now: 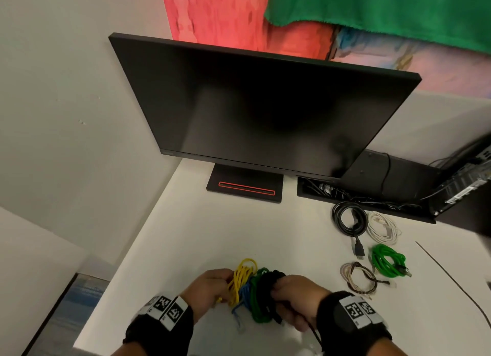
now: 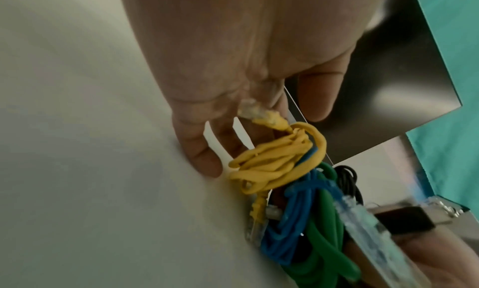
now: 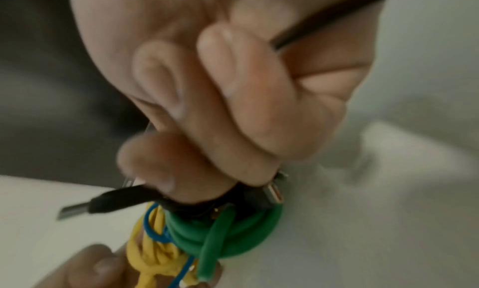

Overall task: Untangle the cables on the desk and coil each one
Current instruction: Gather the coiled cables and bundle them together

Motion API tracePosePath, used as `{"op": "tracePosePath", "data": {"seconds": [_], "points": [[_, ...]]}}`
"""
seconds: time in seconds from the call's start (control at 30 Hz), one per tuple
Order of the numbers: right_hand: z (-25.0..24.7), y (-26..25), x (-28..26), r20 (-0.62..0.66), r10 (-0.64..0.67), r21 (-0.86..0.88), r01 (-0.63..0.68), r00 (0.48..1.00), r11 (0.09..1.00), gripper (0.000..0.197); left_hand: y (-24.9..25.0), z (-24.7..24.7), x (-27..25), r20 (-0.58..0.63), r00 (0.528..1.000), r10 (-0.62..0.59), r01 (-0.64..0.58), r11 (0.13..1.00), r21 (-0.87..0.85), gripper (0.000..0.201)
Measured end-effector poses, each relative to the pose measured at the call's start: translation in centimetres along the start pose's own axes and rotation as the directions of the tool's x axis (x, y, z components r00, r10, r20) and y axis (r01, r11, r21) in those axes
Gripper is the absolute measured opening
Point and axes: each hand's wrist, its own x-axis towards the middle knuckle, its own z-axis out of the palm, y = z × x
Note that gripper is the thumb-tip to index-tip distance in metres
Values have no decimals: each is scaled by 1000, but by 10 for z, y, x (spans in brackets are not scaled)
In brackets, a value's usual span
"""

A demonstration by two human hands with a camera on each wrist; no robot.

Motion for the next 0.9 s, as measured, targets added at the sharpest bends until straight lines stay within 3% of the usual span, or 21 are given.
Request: {"op": "tracePosePath", "data": {"seconds": [0.1,0.2,0.3,0.4,0.5,0.63,0.7,0.8,0.9], "points": [[3,12,-1,36,39,129,-43,999,991,15,0,-1,1,9,1000,-16,15,999,43,47],[7,10,2,-60,-21,80,26,998,996,19,1,-1,-3,7,998,-55,54,997,57,27],[9,3,8,-267,-100,6,105,959,994,25,-2,4,-7,40,999,3,-8,992,128,28],[13,4,12,-341,-138,-21,139,930,990,32,-4,15,-8,58,997,57,-67,980,186,46],[15,5,9,-268,-103,-68,88,958,994,31,0,21,-3,-47,994,95,-72,935,348,48],[2,2,-4,-4,-91,20,91,996,996,16,-1,17,-2,-137,979,155,-76,885,459,29],[-1,1,-8,61,-111,-79,115,992,990,15,-3,16,-4,-146,974,172,-79,866,494,23],[5,1,-7,-94,-215,-317,175,972,932,16,-3,18,-5,-165,969,185,-81,866,494,25],[5,6,-5,-205,-359,-589,178,911,788,14,-2,18,-7,-190,966,175,-61,870,490,41]]}}
